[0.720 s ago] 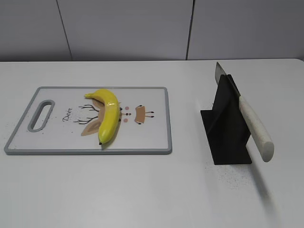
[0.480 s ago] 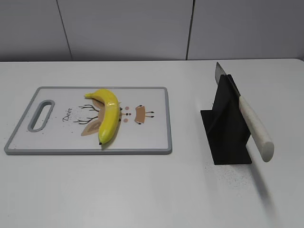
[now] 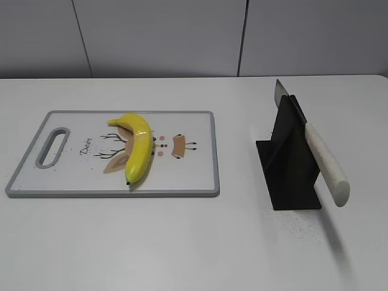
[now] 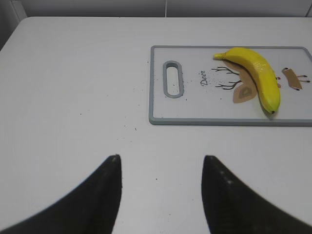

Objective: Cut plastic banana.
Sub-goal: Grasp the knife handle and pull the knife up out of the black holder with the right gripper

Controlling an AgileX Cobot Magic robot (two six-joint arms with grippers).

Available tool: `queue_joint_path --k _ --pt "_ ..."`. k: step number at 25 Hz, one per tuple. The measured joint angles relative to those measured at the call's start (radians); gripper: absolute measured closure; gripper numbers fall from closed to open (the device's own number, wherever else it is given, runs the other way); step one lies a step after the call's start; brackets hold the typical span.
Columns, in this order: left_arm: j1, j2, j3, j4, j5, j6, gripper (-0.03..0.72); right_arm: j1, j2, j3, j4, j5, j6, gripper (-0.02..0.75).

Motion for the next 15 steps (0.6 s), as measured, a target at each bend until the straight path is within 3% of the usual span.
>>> queue_joint_path --k 15 --pt "0.0 0.0 0.0 0.0 0.0 0.0 0.189 0.0 0.0 0.0 0.0 0.0 0.0 0.325"
